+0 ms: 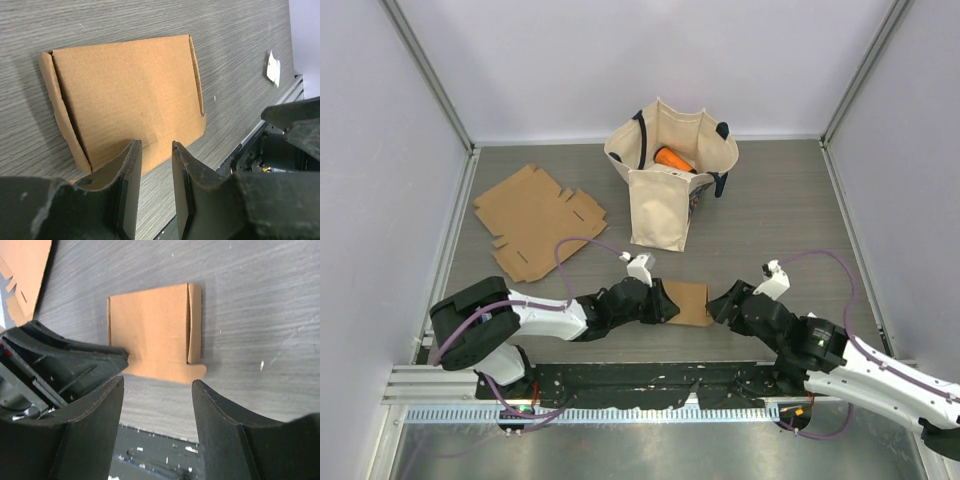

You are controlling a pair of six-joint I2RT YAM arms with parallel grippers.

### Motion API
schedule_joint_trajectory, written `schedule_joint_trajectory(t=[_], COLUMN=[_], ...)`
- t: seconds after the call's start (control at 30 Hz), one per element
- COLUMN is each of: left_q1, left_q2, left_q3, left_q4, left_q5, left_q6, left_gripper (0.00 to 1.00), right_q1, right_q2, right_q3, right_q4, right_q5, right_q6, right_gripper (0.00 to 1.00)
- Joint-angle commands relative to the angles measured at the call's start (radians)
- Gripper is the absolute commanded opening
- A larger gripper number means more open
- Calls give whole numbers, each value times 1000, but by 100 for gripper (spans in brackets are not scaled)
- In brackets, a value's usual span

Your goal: Fold the paper box

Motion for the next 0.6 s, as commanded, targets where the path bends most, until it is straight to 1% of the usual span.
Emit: schedule_joint_trajectory(t=[0.0,0.03,0.07,0.1,0.13,0.2,0.23,0.33,0.43,0.47,0.53,0.57], left_q1=[3,3,3,3,3,3,3,5,5,5,5,5], left_q2=[30,30,26,22,19,7,4,2,9,10,16,16], left_q3=[7,3,0,-5,-5,-3,-5,-2,9,10,20,24], left_q4=[52,53,53,53,49,36,36,39,33,32,24,18], left_q5=[20,18,17,15,15,14,14,18,31,32,35,38], left_q6=[-3,-4,-6,-6,-3,8,13,17,22,23,34,37], left_gripper=[34,34,34,34,34,35,36,37,39,39,40,40], right_q1=[-32,-47,-92,-110,-129,-185,-204,-271,-296,-296,-296,-296], right_q2=[89,164,195,221,256,267,267,275,321,337,388,397], right_q3=[-48,-52,-56,-68,-79,-125,-140,-174,-181,-179,-158,-150], right_q4=[215,289,324,354,406,462,524,589,658,667,654,646], right_q5=[99,76,37,-17,-34,-62,-108,-161,-209,-217,-214,-214], right_q6=[-158,-181,-220,-235,-244,-273,-285,-317,-354,-360,-383,-387], right_gripper=[63,63,63,62,62,61,61,57,50,44,40,36])
